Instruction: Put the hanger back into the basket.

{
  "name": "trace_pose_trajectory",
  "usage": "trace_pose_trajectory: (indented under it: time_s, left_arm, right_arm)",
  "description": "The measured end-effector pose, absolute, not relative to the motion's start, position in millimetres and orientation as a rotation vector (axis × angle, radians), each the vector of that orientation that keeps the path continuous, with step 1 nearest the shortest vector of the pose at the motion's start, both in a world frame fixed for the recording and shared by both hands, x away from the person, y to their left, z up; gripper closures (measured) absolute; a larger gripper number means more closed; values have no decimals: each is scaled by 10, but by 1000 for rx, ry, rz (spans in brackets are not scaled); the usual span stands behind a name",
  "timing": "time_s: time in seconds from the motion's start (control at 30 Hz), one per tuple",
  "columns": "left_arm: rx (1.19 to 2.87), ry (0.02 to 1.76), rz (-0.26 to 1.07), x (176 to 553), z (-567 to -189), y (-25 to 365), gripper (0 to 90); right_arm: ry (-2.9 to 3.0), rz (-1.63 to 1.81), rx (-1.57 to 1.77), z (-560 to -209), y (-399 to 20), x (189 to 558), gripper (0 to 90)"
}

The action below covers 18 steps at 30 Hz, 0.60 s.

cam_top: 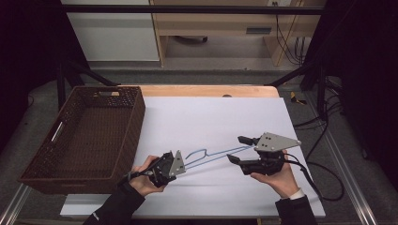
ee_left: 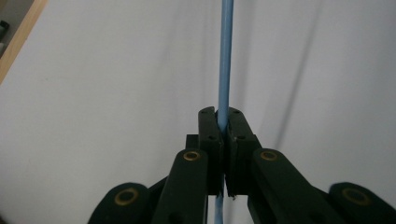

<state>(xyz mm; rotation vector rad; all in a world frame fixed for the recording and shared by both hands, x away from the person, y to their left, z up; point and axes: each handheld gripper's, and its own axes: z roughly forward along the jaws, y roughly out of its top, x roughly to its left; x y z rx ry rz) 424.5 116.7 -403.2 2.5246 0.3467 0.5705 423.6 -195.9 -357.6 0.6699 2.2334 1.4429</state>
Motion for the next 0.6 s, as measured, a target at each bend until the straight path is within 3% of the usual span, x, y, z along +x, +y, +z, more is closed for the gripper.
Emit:
trace_pose_trajectory:
  time_s: [0.6]
  left_arm:
    - [2418,600,476,4317,-3793,1246,869]
  right_arm:
    - [2122,1394,1020,-4036,-2389,4204,140]
